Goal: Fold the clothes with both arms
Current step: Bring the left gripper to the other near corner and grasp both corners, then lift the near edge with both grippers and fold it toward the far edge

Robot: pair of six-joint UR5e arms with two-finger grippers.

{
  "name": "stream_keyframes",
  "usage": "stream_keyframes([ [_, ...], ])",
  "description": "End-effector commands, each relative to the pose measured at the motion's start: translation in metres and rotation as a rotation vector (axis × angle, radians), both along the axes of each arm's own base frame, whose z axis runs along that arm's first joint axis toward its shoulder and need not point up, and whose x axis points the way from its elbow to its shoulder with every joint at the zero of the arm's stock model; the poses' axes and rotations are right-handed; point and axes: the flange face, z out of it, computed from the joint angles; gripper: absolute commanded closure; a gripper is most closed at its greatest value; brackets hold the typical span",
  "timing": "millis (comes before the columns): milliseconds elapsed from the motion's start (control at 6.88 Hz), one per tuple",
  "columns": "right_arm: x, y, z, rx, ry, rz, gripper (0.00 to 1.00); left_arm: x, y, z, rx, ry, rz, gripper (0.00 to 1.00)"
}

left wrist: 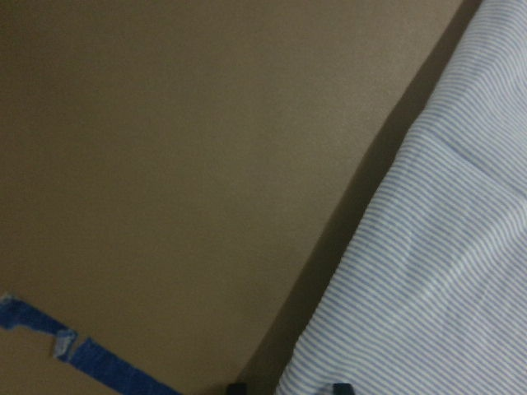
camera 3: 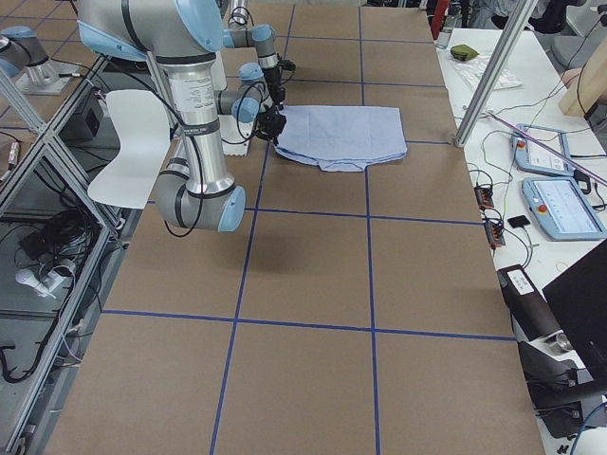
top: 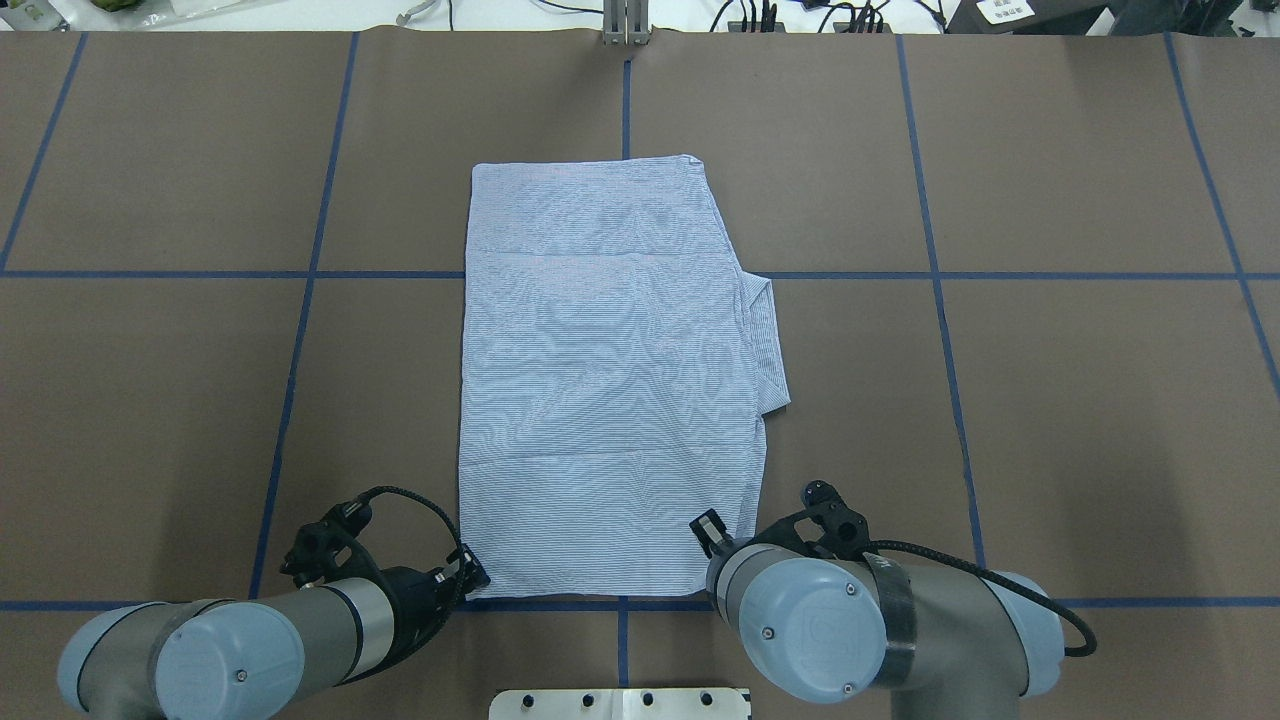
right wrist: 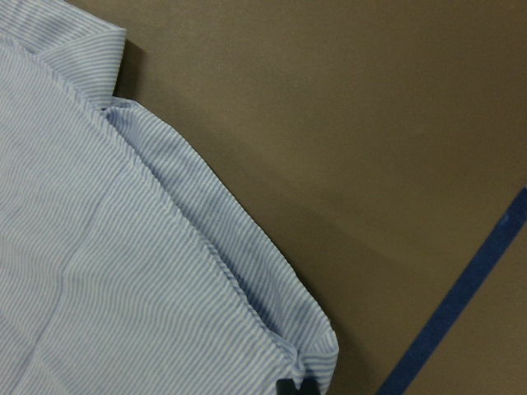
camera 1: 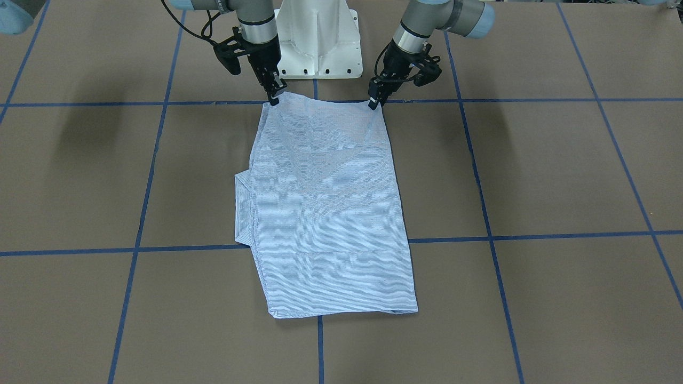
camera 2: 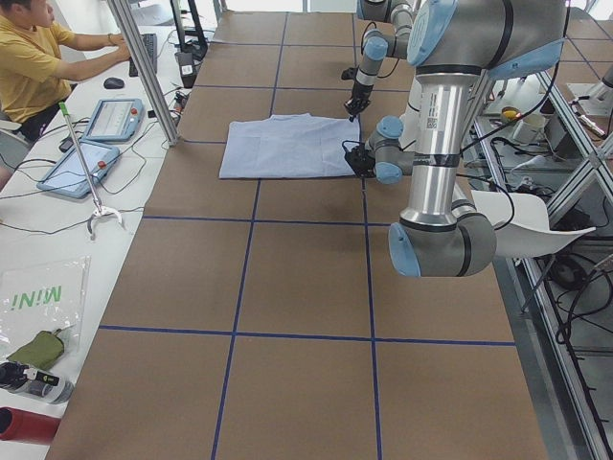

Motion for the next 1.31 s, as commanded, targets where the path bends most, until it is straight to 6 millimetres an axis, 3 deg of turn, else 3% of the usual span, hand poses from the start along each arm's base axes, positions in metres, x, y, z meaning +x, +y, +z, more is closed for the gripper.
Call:
stream_keyframes([
  [0, 0.003, 0.000, -0.003, 0.001, -0.006, 0.001, 1.00, 0.000, -0.001, -0.004, -0.004, 0.005, -0.021, 1.00],
  [291, 0.004, -0.001, -0.002, 0.002, -0.007, 0.006, 1.00, -0.016, -0.005, -0.028, 0.006, 0.057, -0.043, 1.00],
  [436, 0.012, -0.003, -0.011, 0.008, -0.029, 0.013, 1.00, -0.043, -0.004, -0.057, 0.007, 0.103, -0.041, 1.00],
  [582, 0.036, -0.004, -0.034, 0.013, -0.090, 0.026, 1.00, -0.068, -0.010, -0.087, 0.011, 0.127, -0.057, 1.00],
  [872, 0.072, -0.056, -0.056, 0.023, -0.142, 0.132, 1.00, -0.117, -0.087, -0.115, -0.010, 0.164, -0.105, 1.00],
  [1018, 0.097, -0.094, -0.063, 0.021, -0.159, 0.183, 1.00, -0.132, -0.120, -0.136, 0.008, 0.153, -0.116, 1.00],
  [1163, 0.118, -0.131, -0.068, -0.014, -0.181, 0.192, 1.00, -0.138, -0.147, -0.142, 0.032, 0.122, -0.149, 1.00],
])
